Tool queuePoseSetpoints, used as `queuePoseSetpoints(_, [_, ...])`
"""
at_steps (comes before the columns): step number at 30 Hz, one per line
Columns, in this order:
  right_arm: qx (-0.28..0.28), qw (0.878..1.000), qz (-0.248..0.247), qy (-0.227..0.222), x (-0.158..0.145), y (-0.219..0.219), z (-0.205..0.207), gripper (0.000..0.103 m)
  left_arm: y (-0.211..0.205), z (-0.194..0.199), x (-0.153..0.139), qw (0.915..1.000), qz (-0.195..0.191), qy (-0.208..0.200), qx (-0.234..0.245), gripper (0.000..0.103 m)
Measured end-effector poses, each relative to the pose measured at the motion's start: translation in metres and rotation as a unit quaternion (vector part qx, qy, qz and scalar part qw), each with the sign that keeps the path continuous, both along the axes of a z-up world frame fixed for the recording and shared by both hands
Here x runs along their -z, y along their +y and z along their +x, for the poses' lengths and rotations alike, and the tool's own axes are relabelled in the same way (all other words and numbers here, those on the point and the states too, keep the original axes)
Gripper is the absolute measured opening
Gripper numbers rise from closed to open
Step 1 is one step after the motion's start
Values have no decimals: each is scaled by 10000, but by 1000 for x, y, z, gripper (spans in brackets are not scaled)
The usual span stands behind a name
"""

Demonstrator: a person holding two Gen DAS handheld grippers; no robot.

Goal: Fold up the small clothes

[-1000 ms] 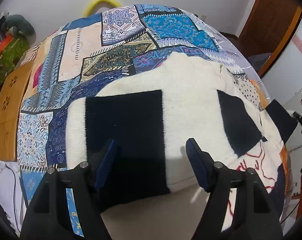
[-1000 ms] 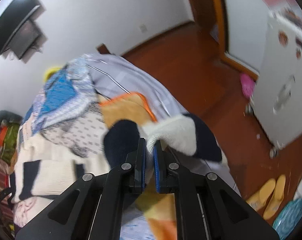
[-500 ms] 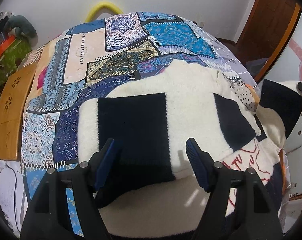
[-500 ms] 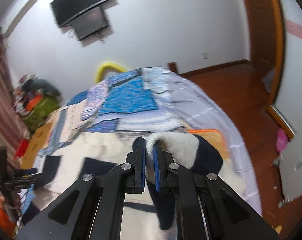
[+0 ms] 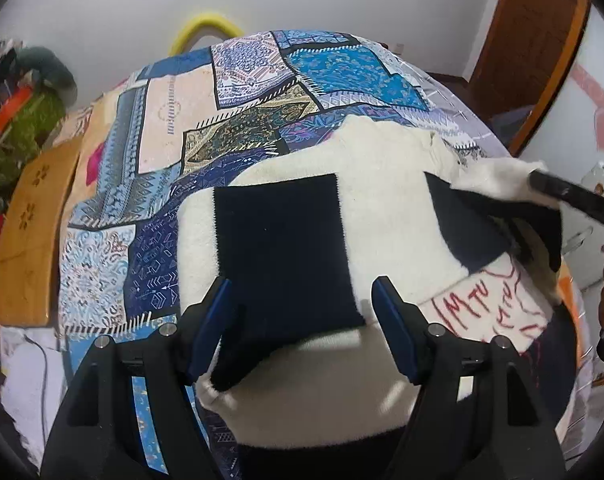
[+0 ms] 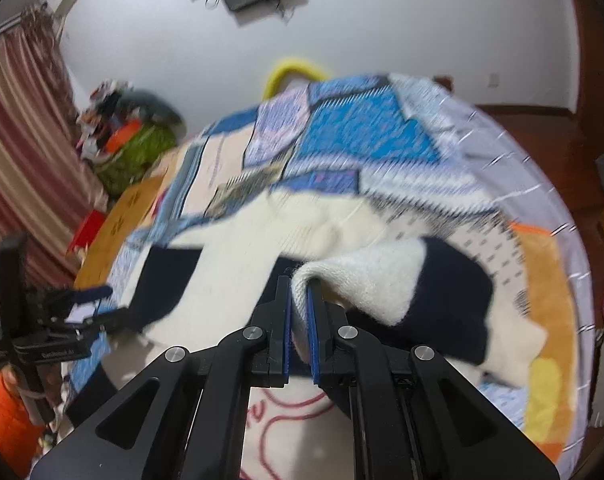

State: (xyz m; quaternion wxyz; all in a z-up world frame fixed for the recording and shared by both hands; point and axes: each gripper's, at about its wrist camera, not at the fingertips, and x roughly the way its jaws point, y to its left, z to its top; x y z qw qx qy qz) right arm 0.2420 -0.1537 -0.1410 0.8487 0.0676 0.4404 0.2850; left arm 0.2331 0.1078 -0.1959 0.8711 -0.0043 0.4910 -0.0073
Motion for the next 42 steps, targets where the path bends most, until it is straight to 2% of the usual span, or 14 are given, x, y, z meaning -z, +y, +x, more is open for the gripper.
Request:
queuePoseSetpoints(6, [-339,9982,-262,428,28,23,-8,11,-17,-6,-2,9995,125,-49,286,71])
queuePoseSetpoints(10, [-360,9975,-355,491,33,23,-14,12,-26,-8,-6,9992,97,-91,377,71])
queuePoseSetpoints(13, [-366,9971,-330,572,29,21,-15,36,-33,-7,-11,9989,159,-150,415,71])
queuePoseSetpoints(15, [-266,9978,-370,484,19,19,-18,63,-39,-7,-15,9985,217,-197,465,71])
queuePoseSetpoints(17, [-176,9985,-429,281,8,16,-21,71,-46,-6,-21,9981,224,-242,526,71])
queuePoseSetpoints(25, [257,9993,-261,-75,-23,-37,-22,75,-81,8,-37,9952,298,-336,864,72])
queuePoseSetpoints(35, [1275,9908,-409,-180,-28,-124,-12,75,-163,51,-30,9868,173,25,1607,73])
queuePoseSetpoints(38, [1471,9882,-410,-151,-24,-142,-12,75,-188,65,-19,9837,367,154,1756,74])
queuePoseSetpoints(42, [1544,9872,-405,-12,-11,-156,-14,75,-218,77,5,9759,896,263,1973,74])
